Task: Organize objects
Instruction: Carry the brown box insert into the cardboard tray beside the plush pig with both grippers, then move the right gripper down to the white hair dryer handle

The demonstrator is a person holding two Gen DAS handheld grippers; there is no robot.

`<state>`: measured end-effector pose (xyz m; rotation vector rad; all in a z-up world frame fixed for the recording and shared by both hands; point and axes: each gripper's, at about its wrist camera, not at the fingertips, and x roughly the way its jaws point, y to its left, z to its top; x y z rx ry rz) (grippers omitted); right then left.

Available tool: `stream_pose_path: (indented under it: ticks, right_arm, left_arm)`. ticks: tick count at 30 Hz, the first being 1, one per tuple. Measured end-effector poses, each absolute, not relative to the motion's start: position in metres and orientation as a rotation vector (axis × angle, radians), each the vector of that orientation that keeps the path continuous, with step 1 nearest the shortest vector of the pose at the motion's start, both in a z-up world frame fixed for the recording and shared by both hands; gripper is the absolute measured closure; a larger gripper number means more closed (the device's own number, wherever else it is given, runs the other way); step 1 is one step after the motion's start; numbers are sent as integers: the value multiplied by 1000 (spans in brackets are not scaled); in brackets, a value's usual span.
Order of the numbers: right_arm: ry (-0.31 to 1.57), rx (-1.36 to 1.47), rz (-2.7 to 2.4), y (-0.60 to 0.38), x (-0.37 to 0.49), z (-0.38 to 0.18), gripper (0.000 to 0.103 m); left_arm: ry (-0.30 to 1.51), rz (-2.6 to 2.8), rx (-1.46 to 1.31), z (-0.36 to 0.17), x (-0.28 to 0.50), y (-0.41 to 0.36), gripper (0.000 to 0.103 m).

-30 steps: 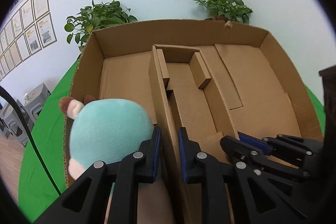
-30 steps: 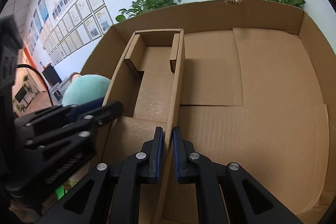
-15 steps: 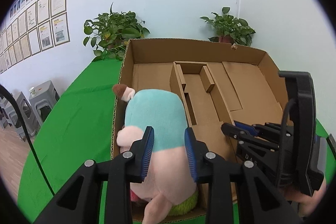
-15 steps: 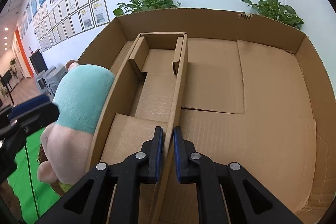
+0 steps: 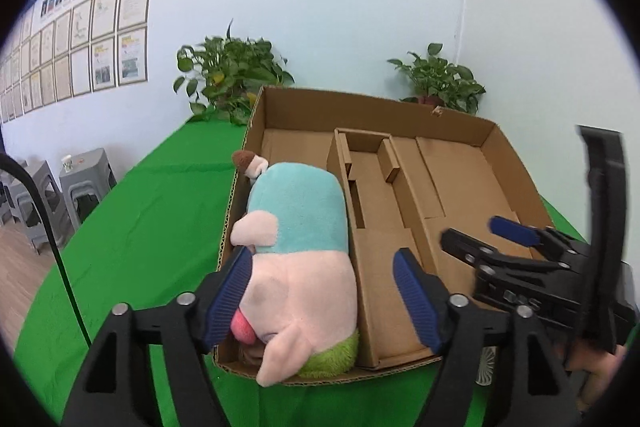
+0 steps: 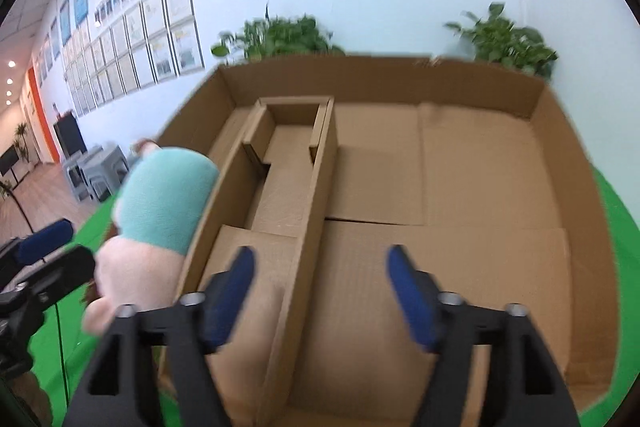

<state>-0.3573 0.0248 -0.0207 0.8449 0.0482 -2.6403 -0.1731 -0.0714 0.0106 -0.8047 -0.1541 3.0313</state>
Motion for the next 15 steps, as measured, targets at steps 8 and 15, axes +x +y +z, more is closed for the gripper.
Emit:
stream_pose_path:
  ticks: [8, 15]
  right_arm:
    - [161, 761, -2695, 75, -264, -13, 1]
    - [56, 819, -2733, 125, -211, -18, 1]
  left_arm:
    - [-96, 3110, -736, 16, -139, -36, 22]
    - [-36, 3096, -768, 22, -115, -6, 22]
